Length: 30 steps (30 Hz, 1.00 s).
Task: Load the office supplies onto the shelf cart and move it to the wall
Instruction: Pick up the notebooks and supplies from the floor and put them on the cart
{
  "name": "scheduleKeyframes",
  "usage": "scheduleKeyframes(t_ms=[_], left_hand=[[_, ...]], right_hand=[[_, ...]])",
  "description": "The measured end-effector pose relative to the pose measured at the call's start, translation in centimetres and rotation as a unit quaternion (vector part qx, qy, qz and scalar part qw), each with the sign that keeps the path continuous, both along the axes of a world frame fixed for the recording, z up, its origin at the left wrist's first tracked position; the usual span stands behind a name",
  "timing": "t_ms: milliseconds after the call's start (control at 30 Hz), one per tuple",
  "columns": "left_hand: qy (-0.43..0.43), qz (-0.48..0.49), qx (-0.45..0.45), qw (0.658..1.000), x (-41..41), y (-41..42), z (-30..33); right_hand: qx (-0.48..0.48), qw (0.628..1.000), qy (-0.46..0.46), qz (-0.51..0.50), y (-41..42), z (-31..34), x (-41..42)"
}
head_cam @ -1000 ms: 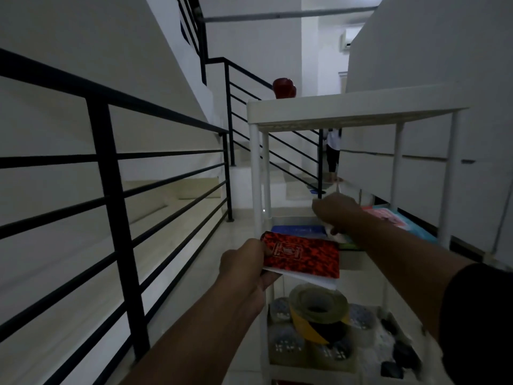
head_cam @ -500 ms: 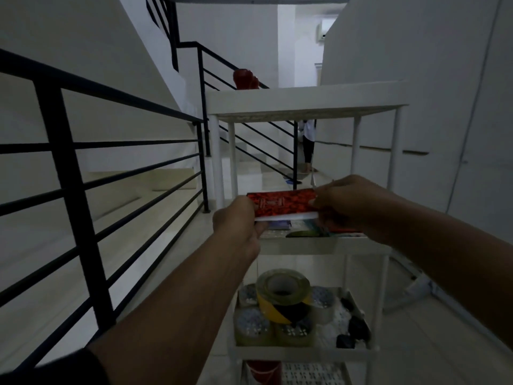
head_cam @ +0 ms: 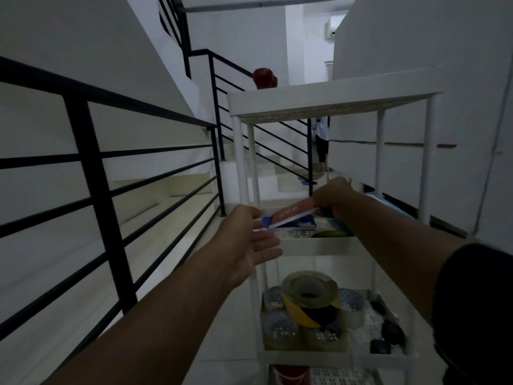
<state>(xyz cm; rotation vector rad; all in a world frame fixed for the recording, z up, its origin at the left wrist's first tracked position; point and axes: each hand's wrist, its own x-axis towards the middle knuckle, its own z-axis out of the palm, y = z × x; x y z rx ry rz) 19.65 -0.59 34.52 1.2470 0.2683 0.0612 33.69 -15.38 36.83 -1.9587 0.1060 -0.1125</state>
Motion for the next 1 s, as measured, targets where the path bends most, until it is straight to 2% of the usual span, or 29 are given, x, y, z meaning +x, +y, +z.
scheduleKeyframes(t_ms=[100,167,233,467,633,733,867,1000], left_hand=[[-0.005,-0.011,-0.015,1.000,-0.4,0.6,-0.4],[-0.011,-0.015,-0.022,1.000,-0.5,0.7,-0.5],[-0.015,-0.018,-0.022,0.999,-0.5,0.6,-0.6],[-0.031,0.002,0.035,0.999,-0.8,-0.2,-1.0],[-0.081,0.033,0.128,0.988,-2.5,-1.4,-2.9],[-0.084,0.041,0.182,0.979,-4.4,-2.8,-5.1],[-0.077,0.032,0.244,0.966,-7.9,-4.0,-9.3],[-0.071,0.030,0.317,0.945,-11.6,-4.2,-14.1]], right_hand=[[-0.084,0.996,-0.001,-0.013,1.0,-1.1,0.4],[-0.171,0.985,-0.027,-0.018,1.3,-1.7,0.5],[-0.203,0.977,-0.058,-0.008,1.4,-1.9,0.2],[-0.219,0.965,-0.146,-0.015,0.4,-1.3,-2.2],[-0.147,0.967,-0.206,-0.009,-0.4,-1.1,-6.7],[-0.069,0.963,-0.258,0.032,-1.0,-3.4,-11.0],[-0.069,0.956,-0.275,0.073,-1.8,-8.3,-16.7],[-0.078,0.965,-0.237,0.082,-2.5,-14.5,-20.8]])
